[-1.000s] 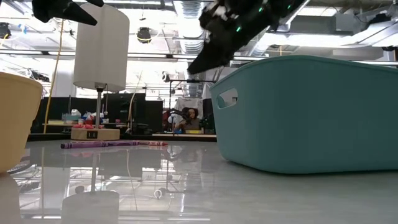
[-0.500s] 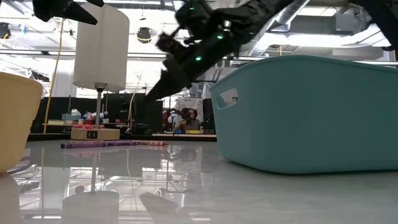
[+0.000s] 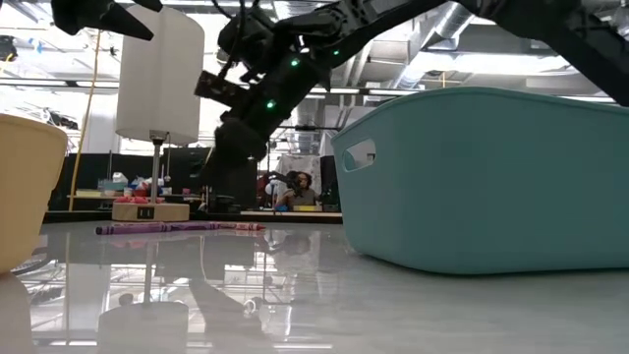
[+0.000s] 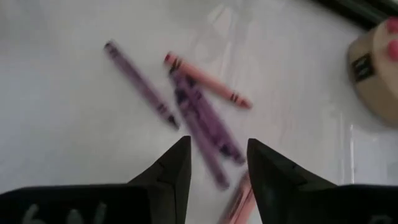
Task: Sort crayons
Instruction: Put the purple crayon into the blue bin
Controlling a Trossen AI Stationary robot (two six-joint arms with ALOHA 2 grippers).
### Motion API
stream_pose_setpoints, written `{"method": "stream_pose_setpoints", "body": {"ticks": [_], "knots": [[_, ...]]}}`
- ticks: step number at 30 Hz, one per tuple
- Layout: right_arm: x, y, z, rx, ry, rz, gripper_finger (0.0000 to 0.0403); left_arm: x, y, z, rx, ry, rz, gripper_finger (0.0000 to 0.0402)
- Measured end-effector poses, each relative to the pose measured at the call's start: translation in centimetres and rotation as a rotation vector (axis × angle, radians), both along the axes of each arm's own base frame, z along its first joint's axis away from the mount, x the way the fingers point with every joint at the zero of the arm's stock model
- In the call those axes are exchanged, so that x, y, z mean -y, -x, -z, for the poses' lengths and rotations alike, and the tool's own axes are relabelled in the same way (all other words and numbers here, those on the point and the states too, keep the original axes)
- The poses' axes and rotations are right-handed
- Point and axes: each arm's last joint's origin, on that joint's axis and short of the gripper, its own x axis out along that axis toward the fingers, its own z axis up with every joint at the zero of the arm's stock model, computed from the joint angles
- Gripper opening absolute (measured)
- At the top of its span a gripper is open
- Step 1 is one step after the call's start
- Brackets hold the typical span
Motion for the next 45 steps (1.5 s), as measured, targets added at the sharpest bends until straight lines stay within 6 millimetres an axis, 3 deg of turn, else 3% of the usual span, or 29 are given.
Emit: {"method": "stream_pose_setpoints", "body": {"ticks": [10,20,34,45], "knots": [[1.1,0.0,0.3,-0.005,0.023,-0.012,0.015,0.0,0.0,0.1,-0.01,-0.007,0.001,0.0276],[2.3,-1.0,4.5,-0.03,-0.027,-0.012,0.0149,0.0,0.1,0.1,-0.008,-0.001,0.002,0.0276],[2.1,-0.6,5.3,-0.096,-0.061,-0.033,0.0149,0.0,0.1,0.1,-0.011,0.0,0.003,0.0276],[2.0,-0.2,5.6,-0.154,-0.082,-0.038,0.0085,0.0,0.0,0.1,-0.01,0.002,0.003,0.0276]]}}
